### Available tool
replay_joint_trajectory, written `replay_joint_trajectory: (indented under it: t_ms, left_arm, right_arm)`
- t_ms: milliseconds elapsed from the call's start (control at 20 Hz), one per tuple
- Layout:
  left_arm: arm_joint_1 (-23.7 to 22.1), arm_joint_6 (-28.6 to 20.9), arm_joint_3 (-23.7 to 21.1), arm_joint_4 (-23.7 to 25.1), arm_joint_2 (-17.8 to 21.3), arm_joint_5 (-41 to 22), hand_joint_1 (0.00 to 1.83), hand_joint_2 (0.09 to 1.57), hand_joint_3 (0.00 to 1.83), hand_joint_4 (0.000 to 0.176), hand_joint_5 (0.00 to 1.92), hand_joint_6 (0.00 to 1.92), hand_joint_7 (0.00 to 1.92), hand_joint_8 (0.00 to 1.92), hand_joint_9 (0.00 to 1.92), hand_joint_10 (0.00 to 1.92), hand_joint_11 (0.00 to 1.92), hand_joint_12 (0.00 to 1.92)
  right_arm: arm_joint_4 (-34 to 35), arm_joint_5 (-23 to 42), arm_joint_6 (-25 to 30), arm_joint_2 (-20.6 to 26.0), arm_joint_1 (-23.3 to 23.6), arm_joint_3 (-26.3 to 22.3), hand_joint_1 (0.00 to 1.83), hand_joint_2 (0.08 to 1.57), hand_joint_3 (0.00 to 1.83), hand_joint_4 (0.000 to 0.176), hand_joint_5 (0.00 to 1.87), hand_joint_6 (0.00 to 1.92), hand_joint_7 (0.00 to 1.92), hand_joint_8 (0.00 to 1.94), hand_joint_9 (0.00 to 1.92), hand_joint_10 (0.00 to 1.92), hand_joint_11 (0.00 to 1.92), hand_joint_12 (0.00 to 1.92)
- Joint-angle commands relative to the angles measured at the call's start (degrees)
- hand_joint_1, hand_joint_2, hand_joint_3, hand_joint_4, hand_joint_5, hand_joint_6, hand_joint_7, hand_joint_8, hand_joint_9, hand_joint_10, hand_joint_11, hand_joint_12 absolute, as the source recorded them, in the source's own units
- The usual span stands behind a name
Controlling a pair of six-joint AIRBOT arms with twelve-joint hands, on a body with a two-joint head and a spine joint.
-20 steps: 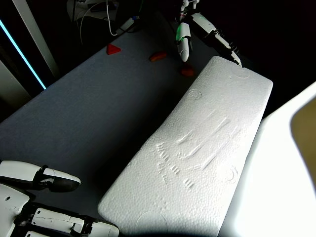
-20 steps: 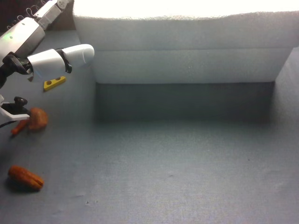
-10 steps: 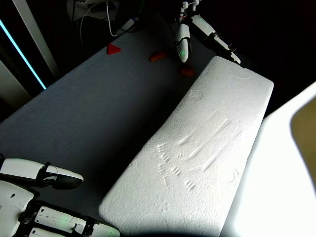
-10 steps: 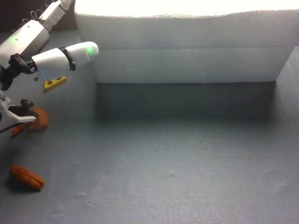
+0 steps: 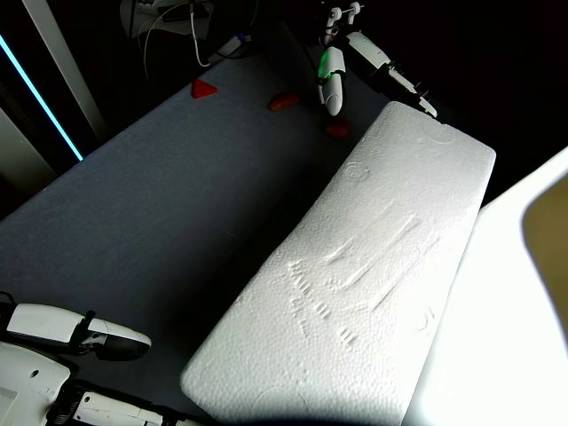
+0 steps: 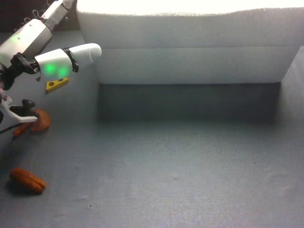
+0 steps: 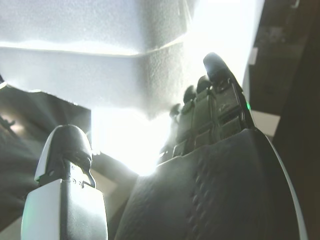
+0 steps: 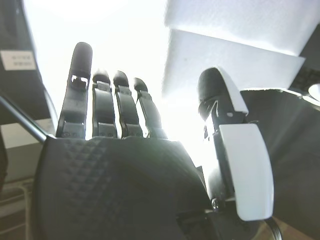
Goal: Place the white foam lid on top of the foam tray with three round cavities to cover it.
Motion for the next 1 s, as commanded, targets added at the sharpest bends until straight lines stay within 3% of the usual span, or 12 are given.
replay_joint_trajectory:
  t_ms: [0,50,200,250,300,400,450,600,700,800,900,950]
  left_arm:
    - [-0.3,-0.2,-0.2,1.3,-0.2,-5.4,0.43,1.13,0.0,0.066,0.0,0.0,0.0,0.0,0.0,0.0,0.0,0.27]
    - [-0.1,-0.4,-0.3,1.2,-0.1,-5.8,0.42,1.13,0.0,0.066,0.0,0.0,0.0,0.0,0.0,0.0,0.0,0.23]
    - [0.2,-0.4,-0.9,1.2,0.3,-6.8,0.4,1.14,0.0,0.055,0.0,0.0,0.0,0.0,0.0,0.0,0.0,0.22]
    - [0.2,-0.4,-0.9,1.2,0.3,-6.9,0.38,1.13,0.0,0.056,0.0,0.0,0.0,0.0,0.0,0.0,0.0,0.36]
    - [0.2,-0.4,-0.9,1.2,0.4,-7.0,0.39,1.14,0.0,0.049,0.0,0.0,0.0,0.0,0.0,0.0,0.0,0.39]
    - [0.2,-0.4,-1.0,1.2,0.4,-7.1,0.39,1.14,0.0,0.045,0.0,0.0,0.0,0.0,0.0,0.0,0.0,0.34]
    - [0.2,-0.4,-1.0,1.2,0.4,-7.1,0.4,1.14,0.0,0.045,0.0,0.0,0.0,0.0,0.0,0.0,0.0,0.39]
    - [0.3,-0.4,-1.0,1.1,0.4,-7.2,0.41,1.14,0.0,0.043,0.0,0.0,0.0,0.0,0.0,0.0,0.0,0.46]
    - [0.3,-0.4,-1.1,1.1,0.5,-7.2,0.39,1.14,0.0,0.04,0.0,0.0,0.0,0.0,0.0,0.0,0.0,0.48]
    - [0.3,-0.4,-1.1,1.0,0.5,-7.4,0.41,1.13,0.0,0.047,0.0,0.0,0.0,0.0,0.0,0.0,0.0,0.46]
    - [0.4,-0.4,-1.1,1.0,0.6,-7.5,0.4,1.14,0.0,0.05,0.0,0.0,0.0,0.0,0.0,0.0,0.0,0.45]
    - [0.4,-0.4,-1.1,1.0,0.6,-7.5,0.4,1.14,0.0,0.054,0.0,0.0,0.0,0.0,0.0,0.0,0.0,0.41]
  right_arm:
    - [0.0,7.1,0.3,0.6,0.4,0.4,0.46,1.29,0.0,0.016,0.0,0.0,0.0,0.0,0.0,0.0,0.0,1.13]
    - [0.0,7.1,0.4,0.5,0.3,0.3,0.47,1.29,0.0,0.0,0.0,0.0,0.0,0.0,0.0,0.0,0.0,1.14]
    - [-0.4,7.2,0.5,0.4,0.2,-0.1,0.48,1.29,0.0,0.0,0.0,0.0,0.0,0.0,0.0,0.0,0.0,1.14]
    - [-0.4,7.3,0.6,0.4,0.2,-0.1,0.47,1.29,0.0,0.0,0.0,0.0,0.0,0.0,0.0,0.0,0.0,1.11]
    - [-0.5,7.3,0.6,0.4,0.2,-0.1,0.46,1.29,0.0,0.0,0.0,0.0,0.0,0.0,0.0,0.0,0.0,1.13]
    - [-0.6,7.4,0.7,0.4,0.2,-0.2,0.48,1.29,0.0,0.0,0.0,0.0,0.0,0.0,0.0,0.0,0.0,1.14]
    - [-0.6,7.4,0.7,0.4,0.2,-0.2,0.47,1.29,0.0,0.0,0.0,0.0,0.0,0.0,0.0,0.0,0.0,1.04]
    - [-0.7,7.5,0.9,0.3,0.2,-0.2,0.46,1.28,0.0,0.0,0.0,0.0,0.0,0.0,0.0,0.0,0.0,1.02]
    - [-0.9,7.5,1.0,0.3,0.2,-0.2,0.46,1.28,0.0,0.0,0.0,0.0,0.0,0.0,0.0,0.0,0.0,0.86]
    - [-1.1,7.5,1.1,0.2,0.2,-0.2,0.43,1.28,0.0,0.0,0.0,0.0,0.0,0.0,0.0,0.0,0.0,0.8]
    - [-1.3,7.6,1.2,0.2,0.2,-0.2,0.42,1.29,0.0,0.003,0.0,0.0,0.0,0.0,0.0,0.0,0.0,1.05]
    - [-1.3,7.6,1.2,0.2,0.2,-0.2,0.46,1.29,0.0,0.004,0.0,0.0,0.0,0.0,0.0,0.0,0.0,1.09]
